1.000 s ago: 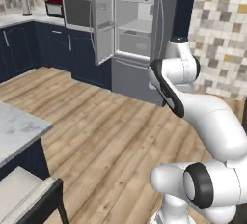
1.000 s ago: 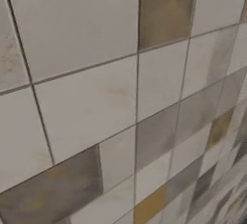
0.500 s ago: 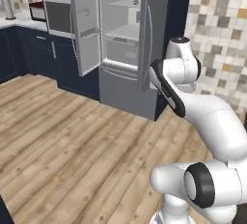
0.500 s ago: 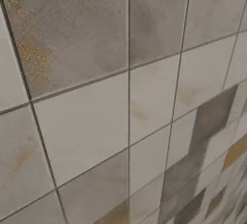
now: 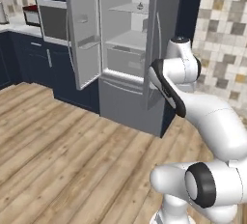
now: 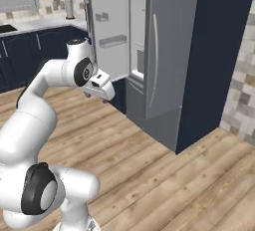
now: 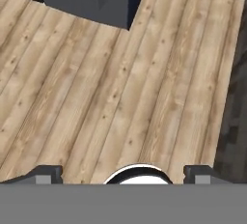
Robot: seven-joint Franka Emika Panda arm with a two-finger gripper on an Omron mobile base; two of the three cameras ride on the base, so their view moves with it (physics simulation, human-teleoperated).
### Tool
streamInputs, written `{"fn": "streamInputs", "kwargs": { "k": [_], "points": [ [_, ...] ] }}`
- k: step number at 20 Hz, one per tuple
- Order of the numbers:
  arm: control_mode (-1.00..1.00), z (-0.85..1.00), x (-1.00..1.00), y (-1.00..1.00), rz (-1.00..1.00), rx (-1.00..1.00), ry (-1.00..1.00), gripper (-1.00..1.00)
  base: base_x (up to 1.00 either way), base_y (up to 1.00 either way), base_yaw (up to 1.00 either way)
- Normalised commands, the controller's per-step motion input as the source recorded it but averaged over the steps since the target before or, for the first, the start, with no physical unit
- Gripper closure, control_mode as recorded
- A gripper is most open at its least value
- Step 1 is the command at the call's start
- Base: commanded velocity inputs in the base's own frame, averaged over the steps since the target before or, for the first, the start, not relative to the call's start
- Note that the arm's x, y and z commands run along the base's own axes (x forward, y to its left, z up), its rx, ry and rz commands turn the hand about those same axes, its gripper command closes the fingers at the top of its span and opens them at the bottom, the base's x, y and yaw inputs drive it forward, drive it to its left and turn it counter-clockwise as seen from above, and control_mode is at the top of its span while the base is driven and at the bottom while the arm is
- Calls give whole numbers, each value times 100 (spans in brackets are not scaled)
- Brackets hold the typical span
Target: Take the cheese, fish, and garlic from the fridge and place them on the plate on the dining counter to create an appetizer plate.
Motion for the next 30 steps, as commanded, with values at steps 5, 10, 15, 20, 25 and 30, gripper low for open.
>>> {"fn": "streamInputs", "kwargs": {
  "k": [5,10,15,20,25,30],
  "points": [
    [100,0,0,0,0,0,0,-100,100,29,-1],
    [100,0,0,0,0,0,0,-100,100,49,-19],
    [100,0,0,0,0,0,0,-100,100,46,-34],
    [100,0,0,0,0,0,0,-100,100,40,-42],
    [100,0,0,0,0,0,0,-100,100,30,-48],
    [100,0,0,0,0,0,0,-100,100,33,-48]
  ]
}}
